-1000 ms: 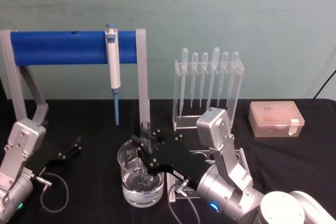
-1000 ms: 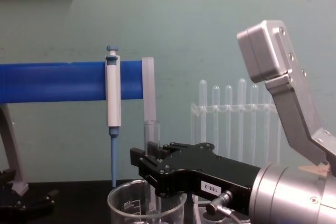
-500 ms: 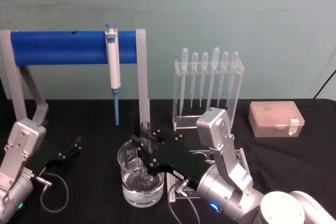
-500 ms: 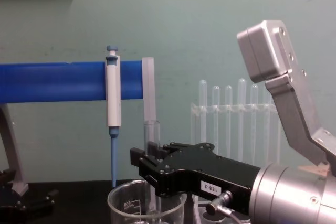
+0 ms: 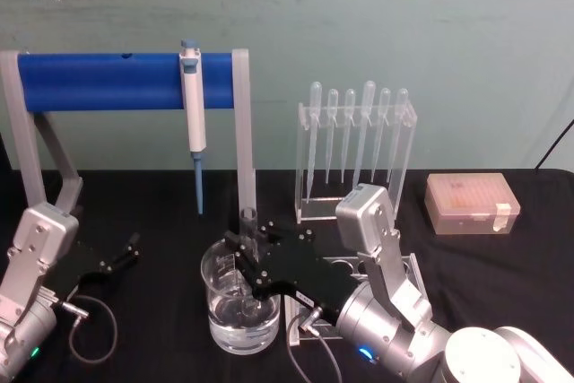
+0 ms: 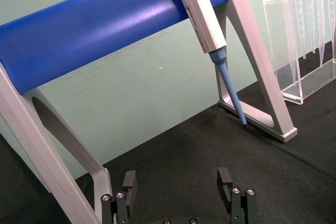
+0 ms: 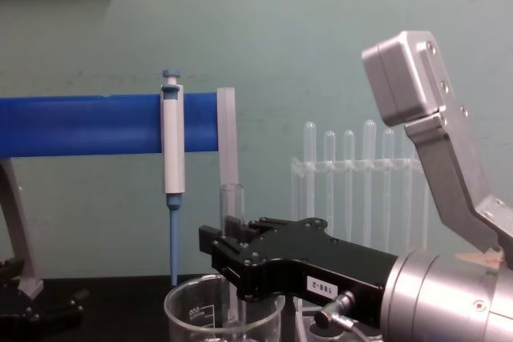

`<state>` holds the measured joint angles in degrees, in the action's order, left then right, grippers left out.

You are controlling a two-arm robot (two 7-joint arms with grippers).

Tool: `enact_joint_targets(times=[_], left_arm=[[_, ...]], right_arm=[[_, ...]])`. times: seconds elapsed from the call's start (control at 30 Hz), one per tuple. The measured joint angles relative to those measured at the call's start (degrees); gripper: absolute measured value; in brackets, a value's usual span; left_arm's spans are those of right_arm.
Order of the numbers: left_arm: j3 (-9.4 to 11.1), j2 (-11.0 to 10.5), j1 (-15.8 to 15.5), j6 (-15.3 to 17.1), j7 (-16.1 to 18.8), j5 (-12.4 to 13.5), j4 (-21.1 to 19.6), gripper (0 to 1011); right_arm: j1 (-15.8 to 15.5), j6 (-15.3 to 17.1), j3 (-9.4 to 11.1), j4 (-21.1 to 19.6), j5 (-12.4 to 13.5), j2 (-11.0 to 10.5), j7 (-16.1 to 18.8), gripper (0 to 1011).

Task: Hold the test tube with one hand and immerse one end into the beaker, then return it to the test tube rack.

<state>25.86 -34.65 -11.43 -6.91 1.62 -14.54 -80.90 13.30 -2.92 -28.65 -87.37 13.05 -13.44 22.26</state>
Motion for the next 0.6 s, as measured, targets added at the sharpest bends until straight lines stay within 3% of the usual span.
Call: enact_joint_targets(times=[0.37, 0.6], left_arm=[[0.0, 0.0, 0.0, 0.0, 0.0, 0.0, 0.0, 1000], [0.0, 0.0, 0.0, 0.0, 0.0, 0.0, 0.0, 1000]], right_arm=[[0.06, 0.34, 0.09, -0.33, 0.0, -0.03, 0.01, 225], [0.5, 2.67, 0.33, -3.56, -0.27, -0.67, 0.1, 225]])
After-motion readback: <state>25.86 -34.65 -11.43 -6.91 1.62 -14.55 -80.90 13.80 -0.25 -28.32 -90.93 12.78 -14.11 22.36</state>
